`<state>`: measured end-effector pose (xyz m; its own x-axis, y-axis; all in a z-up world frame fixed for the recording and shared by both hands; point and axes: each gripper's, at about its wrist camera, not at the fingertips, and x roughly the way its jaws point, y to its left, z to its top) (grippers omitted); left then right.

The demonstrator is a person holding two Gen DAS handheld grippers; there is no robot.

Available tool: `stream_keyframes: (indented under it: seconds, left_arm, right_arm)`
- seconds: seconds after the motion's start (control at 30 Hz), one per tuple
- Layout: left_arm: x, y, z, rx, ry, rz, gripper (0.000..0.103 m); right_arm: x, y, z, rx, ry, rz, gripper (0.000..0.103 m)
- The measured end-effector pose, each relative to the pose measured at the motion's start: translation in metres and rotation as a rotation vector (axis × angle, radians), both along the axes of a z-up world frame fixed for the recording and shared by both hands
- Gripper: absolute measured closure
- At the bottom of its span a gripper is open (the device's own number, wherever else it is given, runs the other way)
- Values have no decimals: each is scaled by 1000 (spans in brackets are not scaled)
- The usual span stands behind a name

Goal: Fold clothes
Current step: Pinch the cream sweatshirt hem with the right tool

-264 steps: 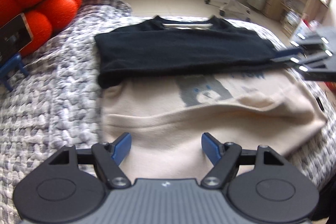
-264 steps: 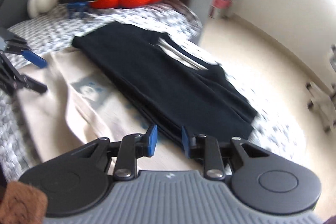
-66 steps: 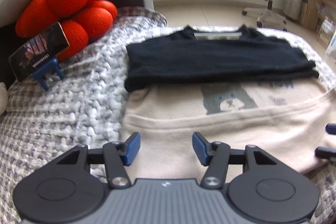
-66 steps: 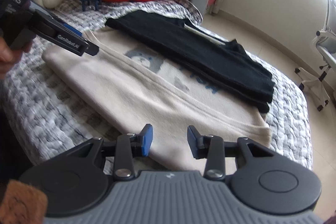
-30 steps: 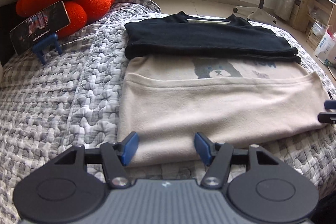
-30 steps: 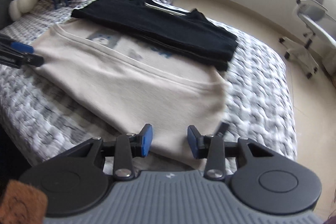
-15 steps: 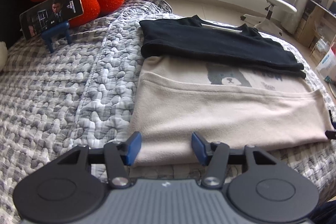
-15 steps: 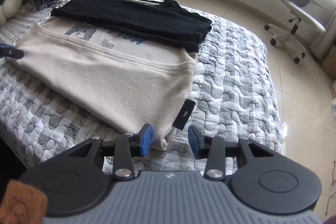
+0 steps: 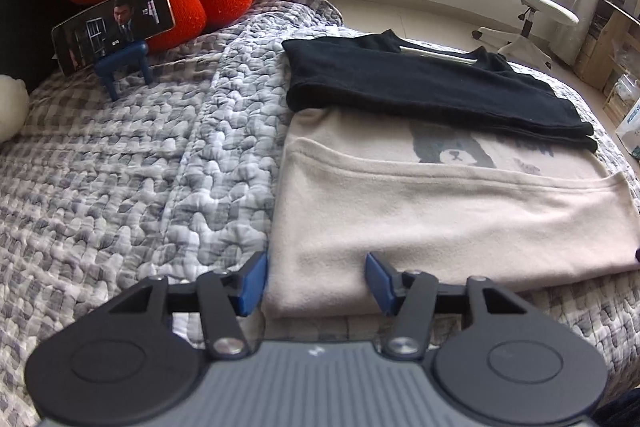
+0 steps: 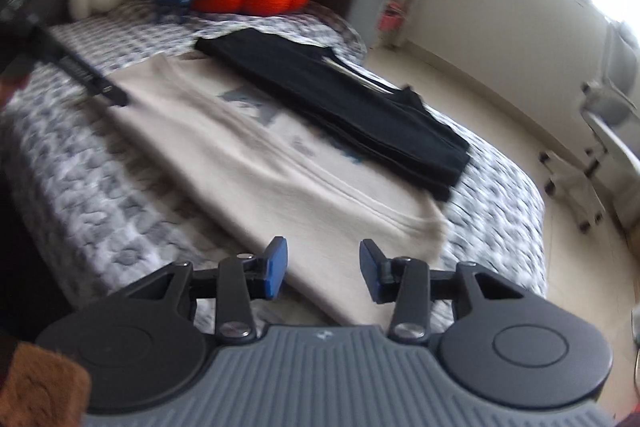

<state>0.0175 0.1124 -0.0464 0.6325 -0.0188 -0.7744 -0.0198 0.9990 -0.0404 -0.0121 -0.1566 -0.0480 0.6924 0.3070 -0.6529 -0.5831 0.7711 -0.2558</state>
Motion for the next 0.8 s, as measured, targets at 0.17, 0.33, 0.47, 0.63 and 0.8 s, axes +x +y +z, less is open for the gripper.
stream_keyframes:
  seconds: [0.17,0.33,0.47,0.63,0.8]
  left_arm:
    - [-1,8,6,-29,-17,23,47]
    - [-4,26,24,-51,-62,38,42]
    - [-8,36,40,-47,-87,-2,36]
    - [-16,43,47,-8,-86,-75,34]
    - [-21,42,42,7,-53,-145,34]
  right_arm:
    - [-11,34,-5,-42,-27,140,55]
    - [-17,66,-11,-90,-42,239,51]
    - [-18,89,-16,-120,-55,292,51]
    - [-18,119,-21,-144,-79,367,51]
    - [-15,144,-25,-160,-96,427,52]
